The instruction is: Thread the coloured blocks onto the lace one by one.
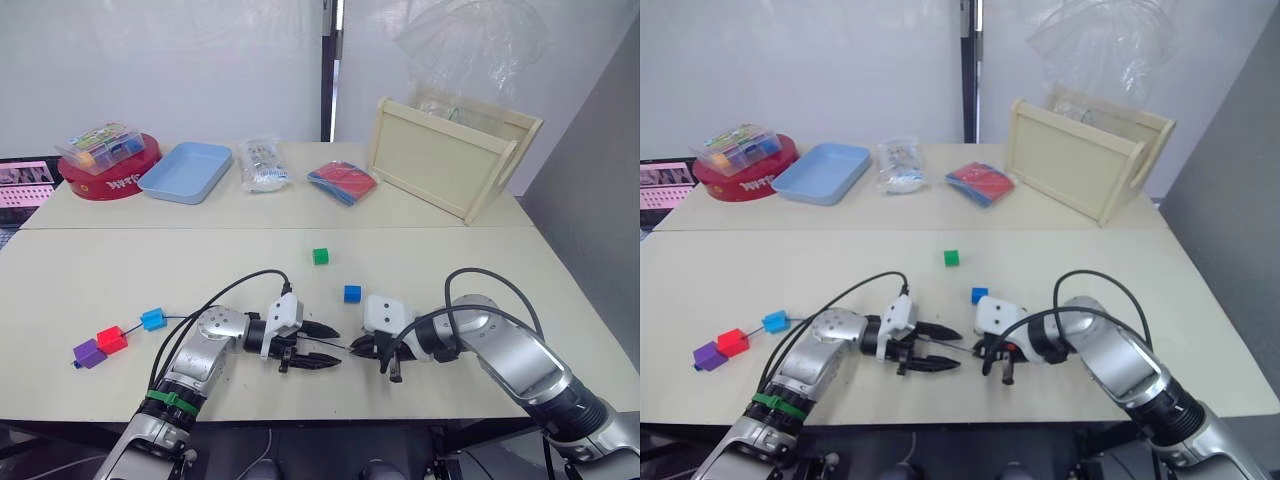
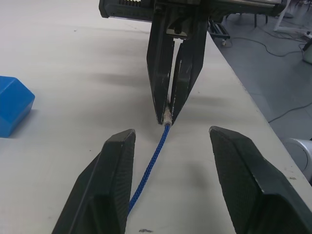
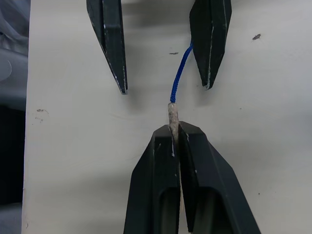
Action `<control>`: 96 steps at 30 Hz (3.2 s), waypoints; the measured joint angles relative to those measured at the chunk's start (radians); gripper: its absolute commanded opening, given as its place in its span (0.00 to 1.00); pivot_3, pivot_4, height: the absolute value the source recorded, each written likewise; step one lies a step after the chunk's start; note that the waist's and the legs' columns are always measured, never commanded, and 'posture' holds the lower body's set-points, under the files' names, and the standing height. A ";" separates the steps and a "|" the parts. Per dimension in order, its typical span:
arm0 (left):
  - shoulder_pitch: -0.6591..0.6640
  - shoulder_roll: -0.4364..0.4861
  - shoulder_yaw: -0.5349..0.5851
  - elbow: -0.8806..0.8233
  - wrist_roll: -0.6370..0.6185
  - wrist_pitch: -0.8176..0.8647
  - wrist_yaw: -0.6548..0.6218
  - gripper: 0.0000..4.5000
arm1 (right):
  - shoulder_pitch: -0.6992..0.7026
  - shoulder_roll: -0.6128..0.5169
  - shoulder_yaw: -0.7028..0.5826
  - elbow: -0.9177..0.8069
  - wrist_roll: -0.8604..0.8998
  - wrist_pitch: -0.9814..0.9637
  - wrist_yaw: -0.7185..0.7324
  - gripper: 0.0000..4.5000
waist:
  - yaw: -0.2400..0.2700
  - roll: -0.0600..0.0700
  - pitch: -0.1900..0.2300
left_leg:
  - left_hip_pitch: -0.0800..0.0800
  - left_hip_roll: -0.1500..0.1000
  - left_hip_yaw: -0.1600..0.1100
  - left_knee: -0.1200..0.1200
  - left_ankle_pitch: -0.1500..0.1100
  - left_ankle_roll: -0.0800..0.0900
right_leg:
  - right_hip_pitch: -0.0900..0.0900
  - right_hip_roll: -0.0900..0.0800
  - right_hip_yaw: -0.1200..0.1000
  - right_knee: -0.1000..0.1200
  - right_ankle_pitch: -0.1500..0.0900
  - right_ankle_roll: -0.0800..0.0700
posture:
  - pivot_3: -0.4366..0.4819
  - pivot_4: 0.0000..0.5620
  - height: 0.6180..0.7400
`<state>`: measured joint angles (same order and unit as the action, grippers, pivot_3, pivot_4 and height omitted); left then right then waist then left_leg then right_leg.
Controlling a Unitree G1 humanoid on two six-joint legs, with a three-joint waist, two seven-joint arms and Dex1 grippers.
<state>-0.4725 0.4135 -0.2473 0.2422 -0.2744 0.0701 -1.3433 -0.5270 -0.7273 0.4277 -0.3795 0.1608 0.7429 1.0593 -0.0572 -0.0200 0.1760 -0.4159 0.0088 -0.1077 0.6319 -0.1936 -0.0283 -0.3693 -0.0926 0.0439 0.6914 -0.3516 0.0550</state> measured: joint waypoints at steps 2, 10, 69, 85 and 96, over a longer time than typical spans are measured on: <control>0.000 -0.002 -0.007 0.000 -0.001 0.004 -0.002 0.60 | 0.000 0.000 0.000 0.000 0.000 0.002 0.000 0.00 | 0.000 0.000 0.000 | 0.000 0.000 0.000 0.000 0.000 0.000 | 0.000 0.000 0.000 0.000 0.000 0.000 | 0.48 0.27 1.00; 0.000 -0.021 -0.017 0.000 -0.002 0.039 0.002 0.29 | 0.000 0.000 0.000 -0.001 0.000 0.009 0.000 0.00 | 0.001 0.000 0.000 | 0.000 0.000 0.000 0.000 0.000 0.000 | 0.000 0.000 0.000 0.000 0.000 0.000 | 0.48 0.27 1.00; -0.042 -0.055 -0.045 0.013 0.036 0.040 0.009 0.22 | 0.014 -0.017 -0.002 -0.021 0.002 0.024 -0.002 0.00 | 0.011 0.000 0.000 | 0.000 -0.001 0.000 0.000 0.000 0.000 | 0.001 -0.001 0.000 -0.002 0.000 0.000 | 0.48 0.27 1.00; -0.042 -0.055 -0.050 0.024 0.056 0.000 0.015 0.35 | 0.014 -0.017 -0.004 -0.023 0.010 0.024 -0.019 0.00 | 0.012 0.000 0.000 | 0.000 -0.001 0.000 0.000 0.000 0.000 | 0.001 -0.001 0.000 -0.002 0.000 0.000 | 0.48 0.27 1.00; -0.042 -0.053 -0.051 0.024 0.058 0.001 0.016 0.22 | 0.014 -0.018 -0.003 -0.024 0.017 0.025 -0.021 0.00 | 0.012 0.000 0.000 | 0.000 -0.001 0.000 0.000 0.000 0.000 | 0.001 -0.001 0.000 -0.002 0.000 0.000 | 0.48 0.27 1.00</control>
<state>-0.5149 0.3608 -0.2985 0.2663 -0.2164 0.0707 -1.3268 -0.5130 -0.7448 0.4244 -0.4039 0.1778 0.7678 1.0382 -0.0456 -0.0200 0.1760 -0.4159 0.0079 -0.1076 0.6320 -0.1936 -0.0283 -0.3683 -0.0934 0.0439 0.6896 -0.3516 0.0550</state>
